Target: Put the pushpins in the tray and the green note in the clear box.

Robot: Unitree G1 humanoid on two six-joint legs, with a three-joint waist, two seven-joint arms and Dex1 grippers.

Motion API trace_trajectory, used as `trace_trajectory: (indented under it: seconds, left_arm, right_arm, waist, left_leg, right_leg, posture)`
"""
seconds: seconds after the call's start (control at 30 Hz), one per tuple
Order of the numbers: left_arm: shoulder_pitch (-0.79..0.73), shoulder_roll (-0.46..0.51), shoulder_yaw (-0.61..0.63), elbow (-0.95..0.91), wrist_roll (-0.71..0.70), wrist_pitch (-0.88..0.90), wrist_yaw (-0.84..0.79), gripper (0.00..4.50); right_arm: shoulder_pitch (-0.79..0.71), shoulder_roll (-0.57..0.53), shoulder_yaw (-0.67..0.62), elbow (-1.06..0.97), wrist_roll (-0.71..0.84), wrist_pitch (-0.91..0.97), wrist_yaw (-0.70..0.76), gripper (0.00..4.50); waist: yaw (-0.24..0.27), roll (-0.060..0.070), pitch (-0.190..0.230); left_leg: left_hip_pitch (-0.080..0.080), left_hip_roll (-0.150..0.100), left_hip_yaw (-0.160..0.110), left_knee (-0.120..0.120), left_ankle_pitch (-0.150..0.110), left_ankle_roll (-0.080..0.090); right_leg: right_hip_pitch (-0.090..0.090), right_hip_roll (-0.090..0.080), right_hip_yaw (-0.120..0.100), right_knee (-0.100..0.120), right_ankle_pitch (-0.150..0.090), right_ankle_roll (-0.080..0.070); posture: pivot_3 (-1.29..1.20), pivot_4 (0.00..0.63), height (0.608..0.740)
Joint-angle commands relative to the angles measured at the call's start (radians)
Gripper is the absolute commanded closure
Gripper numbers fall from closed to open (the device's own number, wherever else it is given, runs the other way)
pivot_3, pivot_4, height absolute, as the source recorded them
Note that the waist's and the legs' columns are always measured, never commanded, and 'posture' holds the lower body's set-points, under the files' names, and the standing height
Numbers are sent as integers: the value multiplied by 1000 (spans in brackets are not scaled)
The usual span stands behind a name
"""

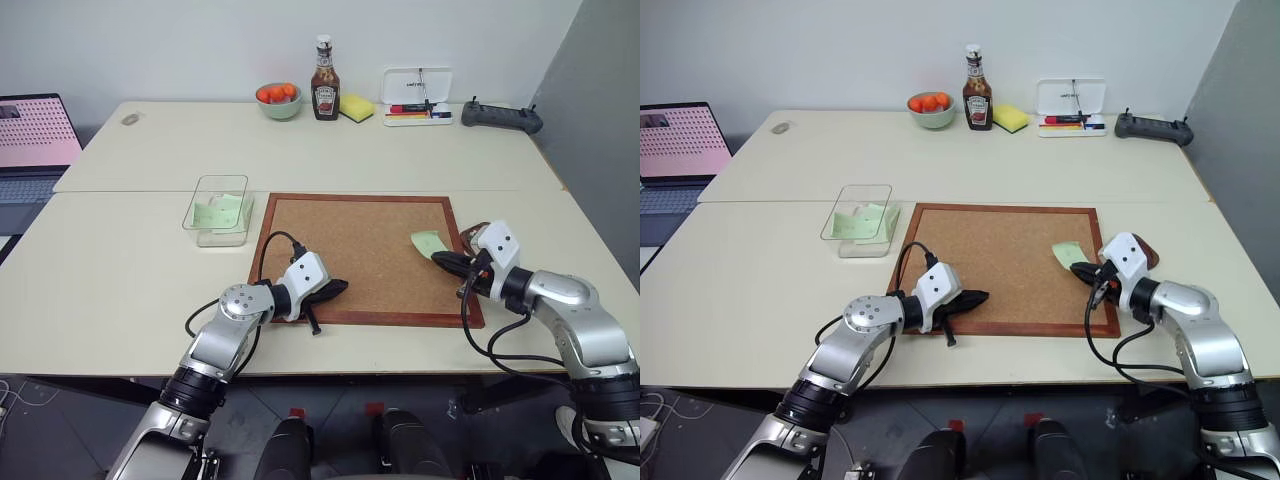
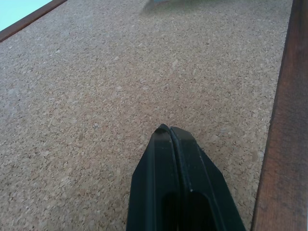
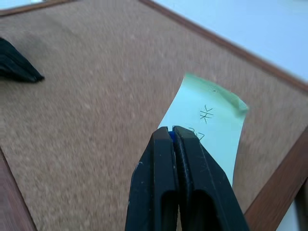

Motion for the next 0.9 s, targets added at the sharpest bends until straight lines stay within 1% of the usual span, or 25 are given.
trace_trajectory:
  seconds: [0.03,0.13,0.2,0.27,0.3,0.4,0.43,0.47,0.53,0.57,0.63,0.7,0.8,0.83,0.9]
  left_arm:
    - [30,-6,-37,40,21,41,-7,4500]
    - [-6,-40,14,19,-36,104,14,4500]
    - [-32,-63,64,-18,-102,177,17,4500]
    - [-60,-78,105,-59,-156,248,17,4088]
    - [-75,-86,125,-79,-182,286,25,3992]
    - [-117,-116,184,-125,-257,392,67,3451]
    - [-132,-132,207,-140,-291,435,84,3296]
    - [-144,-148,227,-152,-321,474,101,3107]
    - [-164,-173,256,-168,-365,532,127,2703]
    - [-175,-191,274,-172,-392,563,144,2576]
    - [-207,-237,313,-162,-450,623,182,2156]
    - [-232,-275,338,-146,-502,678,203,1834]
    - [-256,-313,364,-116,-541,722,239,1234]
    - [-265,-324,373,-103,-549,729,252,1126]
    - [-288,-348,384,-58,-561,734,271,773]
  right_arm:
    - [-6,-27,-13,-45,-12,-53,14,4490]
    - [-25,-35,25,-27,-72,-138,15,4490]
    - [-32,-30,46,-11,-101,-189,10,4490]
    - [-41,-20,57,6,-123,-233,-1,4500]
    - [-47,-15,62,14,-132,-254,-6,4500]
    - [-61,1,74,33,-155,-306,-20,4500]
    - [-66,6,78,39,-162,-321,-24,4500]
    - [-70,11,81,44,-167,-334,-28,4500]
    - [-77,21,83,51,-175,-352,-32,4500]
    - [-80,28,84,54,-180,-359,-35,4500]
    - [-88,38,89,57,-187,-371,-40,4500]
    - [-96,45,93,56,-191,-378,-43,4500]
    - [-105,51,96,51,-195,-383,-44,4500]
    - [-107,53,96,48,-196,-383,-45,4500]
    - [-111,55,99,39,-197,-380,-47,4500]
  waist:
    - [0,0,0]
    - [1,0,0]
    - [2,0,0]
    - [1,-2,2]
    - [0,-4,2]
    - [-1,-5,3]
    - [-1,-5,3]
    - [-1,-5,3]
    - [0,-5,3]
    - [0,-5,3]
    - [0,-5,3]
    - [0,-5,3]
    - [0,-5,3]
    - [0,-5,3]
    - [0,-5,3]
  left_leg:
    - [0,0,0,0,0,0]
    - [0,0,0,0,0,0]
    - [0,-1,0,0,0,0]
    - [-1,-1,0,1,0,0]
    - [-1,0,0,1,0,0]
    - [-3,0,0,1,0,0]
    - [-7,0,-1,1,0,0]
    - [-8,0,-1,1,0,0]
    - [-8,0,-2,1,0,0]
    - [-8,0,-2,1,0,0]
    - [-8,-1,-1,1,0,0]
    - [-8,-1,-1,2,0,0]
    - [-8,-1,-1,3,0,0]
    - [-8,-1,-1,3,0,0]
    - [-8,-1,-1,2,0,0]
  right_leg:
    - [0,0,0,0,0,0]
    - [0,0,0,0,0,0]
    - [0,-1,0,0,0,0]
    - [0,-1,0,0,0,0]
    - [-1,-1,0,0,0,0]
    - [-2,0,-1,0,0,1]
    - [-5,0,-1,1,1,2]
    - [-6,0,-1,1,4,6]
    - [-6,0,-1,1,4,6]
    - [-6,0,-1,1,4,6]
    - [-6,0,-1,0,4,7]
    - [-6,0,-1,1,4,7]
    - [-6,0,-1,1,4,7]
    - [-6,0,-1,1,4,7]
    - [-6,0,-1,1,4,7]
  posture:
    - [0,150,740]
    - [0,150,740]
    - [0,150,740]
    - [0,150,740]
    - [0,150,740]
    - [0,150,740]
    - [0,150,740]
    - [0,150,740]
    - [0,150,740]
    - [0,150,740]
    - [0,150,740]
    - [0,150,740]
    - [0,150,740]
    - [0,150,740]
    - [0,150,740]
